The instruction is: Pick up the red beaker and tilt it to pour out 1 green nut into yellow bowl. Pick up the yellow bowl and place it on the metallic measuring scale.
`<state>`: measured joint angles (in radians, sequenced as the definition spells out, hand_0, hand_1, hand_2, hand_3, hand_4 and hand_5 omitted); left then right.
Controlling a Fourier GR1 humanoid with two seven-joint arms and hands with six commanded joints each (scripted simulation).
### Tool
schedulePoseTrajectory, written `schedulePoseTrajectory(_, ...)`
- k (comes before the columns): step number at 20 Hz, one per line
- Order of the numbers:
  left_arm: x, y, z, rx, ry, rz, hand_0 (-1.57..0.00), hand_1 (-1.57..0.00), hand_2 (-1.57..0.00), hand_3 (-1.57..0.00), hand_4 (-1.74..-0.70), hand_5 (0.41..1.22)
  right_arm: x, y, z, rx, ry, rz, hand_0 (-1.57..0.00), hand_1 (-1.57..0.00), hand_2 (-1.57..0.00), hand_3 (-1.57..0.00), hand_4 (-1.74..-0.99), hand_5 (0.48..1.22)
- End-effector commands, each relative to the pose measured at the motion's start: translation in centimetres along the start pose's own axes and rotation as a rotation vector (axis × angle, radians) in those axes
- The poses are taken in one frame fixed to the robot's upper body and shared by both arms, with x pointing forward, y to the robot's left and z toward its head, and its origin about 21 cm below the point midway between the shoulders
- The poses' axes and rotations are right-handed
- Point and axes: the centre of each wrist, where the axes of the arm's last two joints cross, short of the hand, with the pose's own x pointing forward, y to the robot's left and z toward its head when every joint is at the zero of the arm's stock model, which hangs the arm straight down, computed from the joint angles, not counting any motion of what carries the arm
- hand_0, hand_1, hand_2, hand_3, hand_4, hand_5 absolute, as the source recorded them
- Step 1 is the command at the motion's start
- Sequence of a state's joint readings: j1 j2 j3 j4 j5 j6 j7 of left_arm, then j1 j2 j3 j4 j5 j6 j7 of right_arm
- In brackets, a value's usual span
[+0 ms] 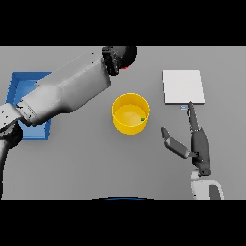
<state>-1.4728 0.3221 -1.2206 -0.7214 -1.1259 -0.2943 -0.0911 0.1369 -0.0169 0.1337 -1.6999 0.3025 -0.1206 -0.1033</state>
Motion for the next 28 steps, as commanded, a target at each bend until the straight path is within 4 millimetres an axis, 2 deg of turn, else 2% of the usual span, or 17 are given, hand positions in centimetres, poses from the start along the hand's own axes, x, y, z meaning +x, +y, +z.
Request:
schedulePoseTrajectory(1,-1.6,0.1,0.3,0.016,0.029,0.024,-1.57,-1.57,-1.43,-1.27,-1.69,1.221,-0.1,0.2,0.0,0.003,0.003,-0.004,0.0,0.0,0.0,0.0,-1.19,0.594)
schedulePoseTrajectory(2,-3.5,0.3,0.8,0.03,0.058,0.053,-1.57,-1.57,-1.46,-1.04,-1.7,1.221,-0.1,0.0,-0.1,-0.002,0.009,-0.013,0.0,0.0,0.0,0.0,-1.186,0.596)
schedulePoseTrajectory(3,-5.7,0.3,1.5,0.042,0.092,0.078,-1.57,-1.57,-1.48,-1.15,-1.7,1.221,0.1,-0.5,-0.4,-0.001,0.005,-0.026,0.0,0.0,0.0,0.0,-1.183,0.596)
schedulePoseTrajectory(5,-9.0,-0.1,2.5,0.026,0.199,0.174,-1.57,-1.57,-1.51,-1.3,-1.71,1.221,0.1,-0.2,-0.5,0.011,-0.004,-0.054,0.0,0.0,0.0,0.0,-1.182,0.593)
schedulePoseTrajectory(7,-11.1,-1.2,3.0,0.023,0.285,0.336,-1.57,-1.57,-1.53,-1.4,-1.72,1.221,0.2,-0.1,-0.3,0.022,-0.013,-0.07,0.0,0.0,0.0,0.0,-1.193,0.597)
schedulePoseTrajectory(8,-12.4,-2.2,3.7,0.022,0.335,0.45,-1.57,-1.57,-1.54,-1.38,-1.72,1.221,0.0,0.1,-0.6,0.027,0.001,-0.071,0.0,0.0,0.0,0.0,-1.2,0.596)
schedulePoseTrajectory(11,-14.9,-7.4,5.8,0.012,0.53,0.814,-1.57,-1.57,-1.56,-1.36,-1.73,1.221,-0.1,-0.2,-0.8,0.033,0.0,-0.069,0.0,0.0,0.0,0.0,-1.222,0.592)
schedulePoseTrajectory(13,-15.4,-11.4,7.4,0.053,0.599,1.018,-1.57,-1.57,-1.56,-1.38,-1.73,1.221,-0.1,-0.5,-0.8,0.025,-0.017,-0.067,0.0,0.0,0.0,0.0,-1.222,0.59)
schedulePoseTrajectory(17,-14.4,-17.6,10.2,0.126,0.752,1.318,-1.57,-1.57,-1.57,-1.43,-1.74,1.221,-0.4,-0.4,-1.0,0.047,-0.022,-0.057,0.0,0.0,0.0,0.0,-1.226,0.587)
schedulePoseTrajectory(20,-11.7,-21.8,12.0,0.136,0.927,1.493,-1.57,-1.57,-1.57,-1.43,-1.74,1.221,-0.6,-1.0,-0.7,0.055,-0.032,-0.039,0.0,0.0,0.0,0.0,-1.217,0.599)
schedulePoseTrajectory(24,-7.1,-24.4,13.6,0.127,1.106,1.657,-1.57,-1.57,-1.57,-1.46,-1.74,1.221,-0.5,-0.9,-0.7,0.075,-0.036,-0.009,0.0,0.0,0.0,0.0,-1.21,0.631)
schedulePoseTrajectory(28,-2.0,-25.6,15.6,0.079,1.205,1.741,-1.57,-1.57,-1.57,-1.45,-1.74,1.221,-0.4,-0.9,-0.7,0.083,-0.029,0.007,0.0,0.0,0.0,0.0,-1.206,0.657)
